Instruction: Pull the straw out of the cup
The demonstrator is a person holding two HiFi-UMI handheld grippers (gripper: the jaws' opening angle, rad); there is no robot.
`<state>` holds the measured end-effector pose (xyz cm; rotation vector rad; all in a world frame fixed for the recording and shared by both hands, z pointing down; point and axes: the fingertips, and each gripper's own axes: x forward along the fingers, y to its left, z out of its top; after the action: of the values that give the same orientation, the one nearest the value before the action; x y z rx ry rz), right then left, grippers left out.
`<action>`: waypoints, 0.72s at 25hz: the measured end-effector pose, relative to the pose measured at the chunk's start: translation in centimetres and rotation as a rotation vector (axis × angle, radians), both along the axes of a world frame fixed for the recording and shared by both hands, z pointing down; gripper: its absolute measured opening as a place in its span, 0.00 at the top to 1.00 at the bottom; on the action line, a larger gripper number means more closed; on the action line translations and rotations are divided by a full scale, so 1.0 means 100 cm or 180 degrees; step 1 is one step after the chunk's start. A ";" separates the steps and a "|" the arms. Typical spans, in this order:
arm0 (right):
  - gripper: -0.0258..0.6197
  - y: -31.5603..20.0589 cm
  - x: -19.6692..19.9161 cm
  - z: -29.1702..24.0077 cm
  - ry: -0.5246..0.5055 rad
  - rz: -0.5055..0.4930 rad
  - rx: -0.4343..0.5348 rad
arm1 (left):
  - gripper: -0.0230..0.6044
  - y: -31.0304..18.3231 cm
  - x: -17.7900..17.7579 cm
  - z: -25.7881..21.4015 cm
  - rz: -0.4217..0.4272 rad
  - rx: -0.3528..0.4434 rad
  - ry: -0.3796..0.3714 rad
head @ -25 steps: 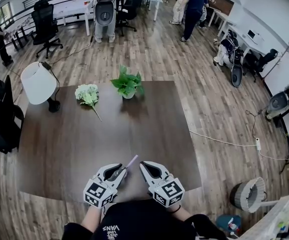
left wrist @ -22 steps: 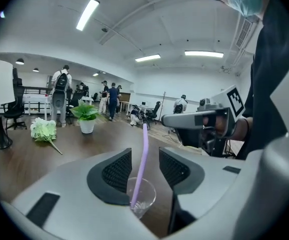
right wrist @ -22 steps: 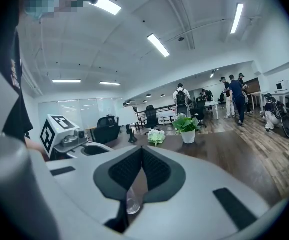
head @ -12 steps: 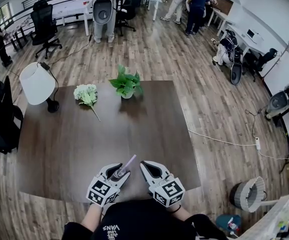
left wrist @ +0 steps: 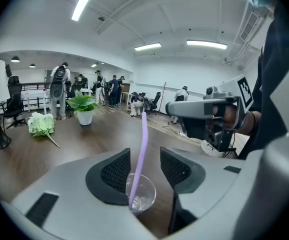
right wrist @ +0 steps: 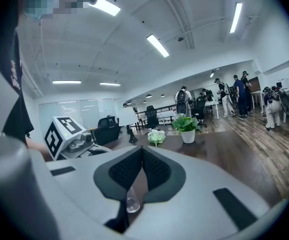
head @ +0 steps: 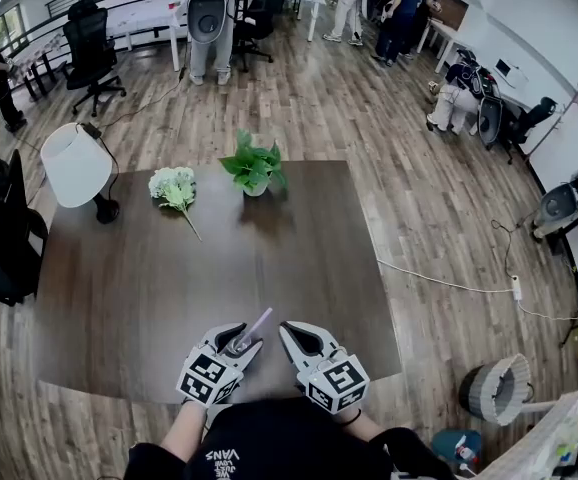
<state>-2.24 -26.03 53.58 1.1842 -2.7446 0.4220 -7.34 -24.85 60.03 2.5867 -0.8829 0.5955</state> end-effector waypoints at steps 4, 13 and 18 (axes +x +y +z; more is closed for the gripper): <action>0.93 0.000 0.004 -0.002 0.0012 0.0024 0.0004 | 0.68 -0.002 0.001 0.004 -0.0036 -0.0043 -0.0100; 0.93 0.002 0.003 -0.001 0.0018 0.0016 0.0004 | 0.69 -0.003 -0.001 0.009 -0.0072 -0.0094 -0.0160; 0.93 0.002 0.004 -0.002 0.0025 0.0002 0.0016 | 0.73 -0.004 -0.001 0.010 -0.0104 -0.0088 -0.0192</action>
<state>-1.86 -25.78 53.38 1.1855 -2.7405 0.4099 -7.40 -25.27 61.06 2.5367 -0.9275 0.6750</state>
